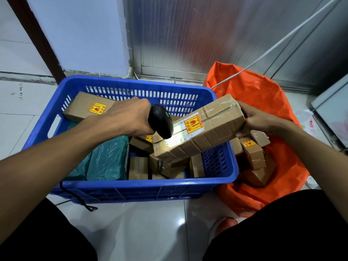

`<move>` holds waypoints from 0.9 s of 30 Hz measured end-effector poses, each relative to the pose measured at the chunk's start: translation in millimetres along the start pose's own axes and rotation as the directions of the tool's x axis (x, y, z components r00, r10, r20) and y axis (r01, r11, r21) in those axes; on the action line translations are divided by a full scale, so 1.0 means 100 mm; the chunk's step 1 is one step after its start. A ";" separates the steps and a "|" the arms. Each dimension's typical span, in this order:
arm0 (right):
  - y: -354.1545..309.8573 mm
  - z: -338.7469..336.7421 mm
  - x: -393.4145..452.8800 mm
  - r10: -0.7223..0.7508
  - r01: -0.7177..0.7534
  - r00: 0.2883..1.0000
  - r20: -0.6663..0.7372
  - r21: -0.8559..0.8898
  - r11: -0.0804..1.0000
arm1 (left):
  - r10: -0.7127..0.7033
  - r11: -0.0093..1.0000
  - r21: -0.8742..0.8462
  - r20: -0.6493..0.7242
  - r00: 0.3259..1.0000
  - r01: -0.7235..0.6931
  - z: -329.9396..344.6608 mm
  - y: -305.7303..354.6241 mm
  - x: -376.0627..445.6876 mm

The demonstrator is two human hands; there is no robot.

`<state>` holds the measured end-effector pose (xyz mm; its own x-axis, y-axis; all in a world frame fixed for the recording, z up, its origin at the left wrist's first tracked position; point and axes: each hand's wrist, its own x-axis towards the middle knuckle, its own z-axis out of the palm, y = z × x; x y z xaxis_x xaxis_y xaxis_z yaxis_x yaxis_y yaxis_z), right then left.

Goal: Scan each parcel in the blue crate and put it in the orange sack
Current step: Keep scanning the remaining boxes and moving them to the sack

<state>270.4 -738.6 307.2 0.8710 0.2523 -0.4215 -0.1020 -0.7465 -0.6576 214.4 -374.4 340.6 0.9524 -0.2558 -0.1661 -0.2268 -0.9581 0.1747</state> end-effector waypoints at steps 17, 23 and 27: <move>0.00 -0.02 0.02 0.010 -0.010 1.000 0.010 0.031 0.999 | -0.002 0.999 0.054 -0.011 1.000 0.003 0.04 -0.03 0.04; -0.01 -0.01 0.01 -0.012 0.012 1.000 0.016 0.029 1.000 | -0.025 0.998 0.064 -0.037 0.999 0.027 0.04 -0.01 0.04; -0.02 -0.01 0.01 -0.015 0.015 1.000 0.023 0.035 0.999 | -0.021 0.999 0.046 -0.026 0.999 0.022 0.04 -0.01 0.05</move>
<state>271.8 -737.9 308.9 0.8611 0.2780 -0.4257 -0.1058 -0.7210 -0.6848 218.2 -375.0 335.5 0.9617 -0.2326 -0.1449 -0.2152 -0.9684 0.1261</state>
